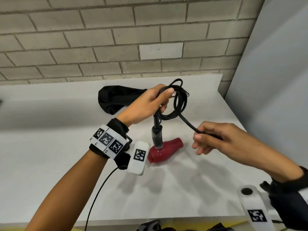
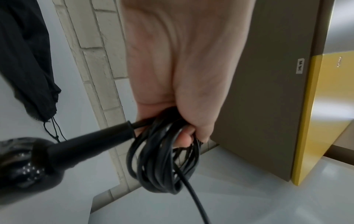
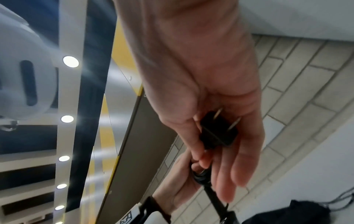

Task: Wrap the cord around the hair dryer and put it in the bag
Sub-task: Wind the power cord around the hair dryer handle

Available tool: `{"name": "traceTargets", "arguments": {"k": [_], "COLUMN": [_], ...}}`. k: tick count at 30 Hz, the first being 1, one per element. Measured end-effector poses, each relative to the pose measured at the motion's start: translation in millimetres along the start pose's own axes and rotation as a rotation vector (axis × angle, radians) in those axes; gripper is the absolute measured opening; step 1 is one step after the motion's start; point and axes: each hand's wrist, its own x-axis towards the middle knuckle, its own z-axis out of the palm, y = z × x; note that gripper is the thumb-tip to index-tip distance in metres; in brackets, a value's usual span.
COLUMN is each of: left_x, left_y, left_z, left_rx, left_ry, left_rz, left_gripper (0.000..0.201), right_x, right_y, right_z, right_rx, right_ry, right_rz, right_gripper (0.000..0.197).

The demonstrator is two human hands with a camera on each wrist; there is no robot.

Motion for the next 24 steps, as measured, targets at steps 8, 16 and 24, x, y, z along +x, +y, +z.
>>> {"name": "traceTargets", "arguments": {"k": [8, 16, 24], "left_x": [-3.2, -9.1, -9.3], "left_y": [-5.0, 4.7, 20.0], "left_z": [-4.0, -1.6, 24.0], "left_rx": [0.131, 0.103, 0.0], "left_ry": [0.065, 0.057, -0.05], "left_rz": [0.001, 0.06, 0.126], "left_gripper": [0.031, 0.022, 0.017], "right_x": [-44.9, -25.6, 38.1], "right_y": [16.9, 50.3, 38.5], "right_z": [-20.6, -36.3, -9.4], "right_rx": [-0.449, -0.618, 0.248], "right_ry": [0.211, 0.677, 0.651], "right_rz": [-0.162, -0.196, -0.303], "right_gripper": [0.046, 0.014, 0.012]}}
